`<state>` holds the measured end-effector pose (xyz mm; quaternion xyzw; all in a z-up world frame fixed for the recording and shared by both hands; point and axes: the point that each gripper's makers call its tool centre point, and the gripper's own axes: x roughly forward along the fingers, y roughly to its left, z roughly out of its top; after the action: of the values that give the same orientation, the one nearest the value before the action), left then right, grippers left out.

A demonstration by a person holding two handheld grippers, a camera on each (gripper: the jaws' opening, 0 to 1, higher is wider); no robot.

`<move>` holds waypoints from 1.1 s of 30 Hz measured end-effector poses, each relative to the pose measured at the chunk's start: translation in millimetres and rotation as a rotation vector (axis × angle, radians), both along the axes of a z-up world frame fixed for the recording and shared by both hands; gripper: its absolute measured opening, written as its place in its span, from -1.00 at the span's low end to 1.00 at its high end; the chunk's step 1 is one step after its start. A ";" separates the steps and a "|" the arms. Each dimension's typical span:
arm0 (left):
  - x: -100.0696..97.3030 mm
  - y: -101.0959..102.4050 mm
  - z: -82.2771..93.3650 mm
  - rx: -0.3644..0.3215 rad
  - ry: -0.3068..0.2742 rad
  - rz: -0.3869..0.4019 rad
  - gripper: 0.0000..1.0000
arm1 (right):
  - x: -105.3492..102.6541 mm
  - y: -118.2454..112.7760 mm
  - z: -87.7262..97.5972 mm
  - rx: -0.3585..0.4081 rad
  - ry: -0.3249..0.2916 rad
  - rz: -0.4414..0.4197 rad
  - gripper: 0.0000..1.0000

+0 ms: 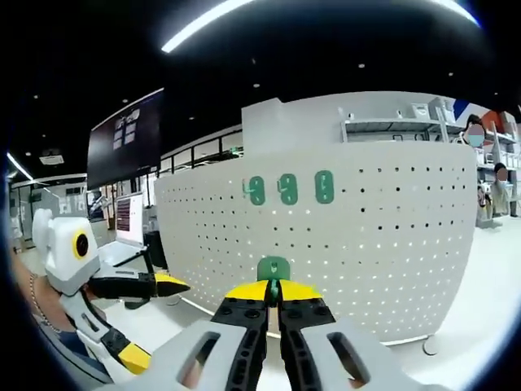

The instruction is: Insert the hook assembly into the mounting plate slot until the hook locks in place.

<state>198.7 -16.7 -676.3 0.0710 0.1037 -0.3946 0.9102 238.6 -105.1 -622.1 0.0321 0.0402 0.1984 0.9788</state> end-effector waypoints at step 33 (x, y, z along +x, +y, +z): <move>-5.9 20.6 7.0 -0.038 -0.007 0.028 0.74 | 63.7 -52.8 45.7 0.012 -0.098 -0.136 -0.98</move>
<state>192.8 3.8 -669.2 0.0535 0.0941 -0.3834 0.9172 302.3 -157.8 -576.4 0.0310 -0.0113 0.1328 0.9906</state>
